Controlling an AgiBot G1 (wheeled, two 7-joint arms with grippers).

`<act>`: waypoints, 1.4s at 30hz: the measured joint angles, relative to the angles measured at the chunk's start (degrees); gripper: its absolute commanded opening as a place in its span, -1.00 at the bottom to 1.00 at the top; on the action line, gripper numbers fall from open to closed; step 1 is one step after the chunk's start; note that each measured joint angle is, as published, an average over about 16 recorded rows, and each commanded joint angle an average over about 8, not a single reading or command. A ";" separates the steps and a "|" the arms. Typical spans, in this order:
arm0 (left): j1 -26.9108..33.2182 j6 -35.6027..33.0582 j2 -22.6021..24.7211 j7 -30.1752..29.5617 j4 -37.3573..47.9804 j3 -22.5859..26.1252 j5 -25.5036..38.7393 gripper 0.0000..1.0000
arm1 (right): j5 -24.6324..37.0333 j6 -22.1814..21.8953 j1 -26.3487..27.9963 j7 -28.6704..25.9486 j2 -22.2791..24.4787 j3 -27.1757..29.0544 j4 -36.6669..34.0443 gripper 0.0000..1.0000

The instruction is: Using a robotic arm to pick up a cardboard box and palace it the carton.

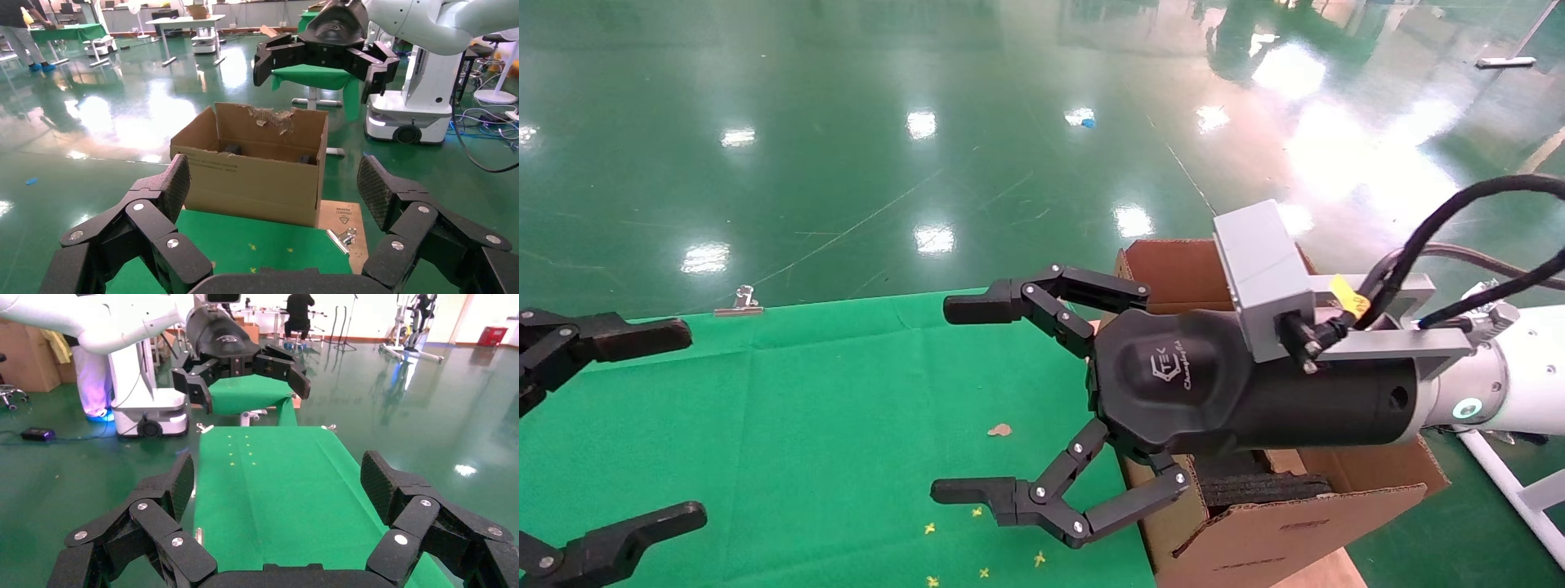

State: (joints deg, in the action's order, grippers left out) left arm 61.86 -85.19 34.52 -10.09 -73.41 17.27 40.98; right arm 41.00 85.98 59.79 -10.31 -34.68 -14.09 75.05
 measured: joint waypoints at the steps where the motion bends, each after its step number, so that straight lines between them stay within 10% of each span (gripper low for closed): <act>1: 0.00 0.00 0.00 0.00 0.00 0.00 0.00 1.00 | -0.05 0.02 -0.11 0.04 0.02 0.12 0.10 1.00; 42: 0.00 0.00 0.00 0.00 0.00 0.00 0.00 1.00 | 0.86 -0.31 1.78 -0.47 -0.34 -1.95 -1.50 1.00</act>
State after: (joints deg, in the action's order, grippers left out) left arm 61.86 -85.18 34.52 -10.09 -73.41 17.27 40.98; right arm 41.87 85.67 61.57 -10.78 -35.02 -16.04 73.55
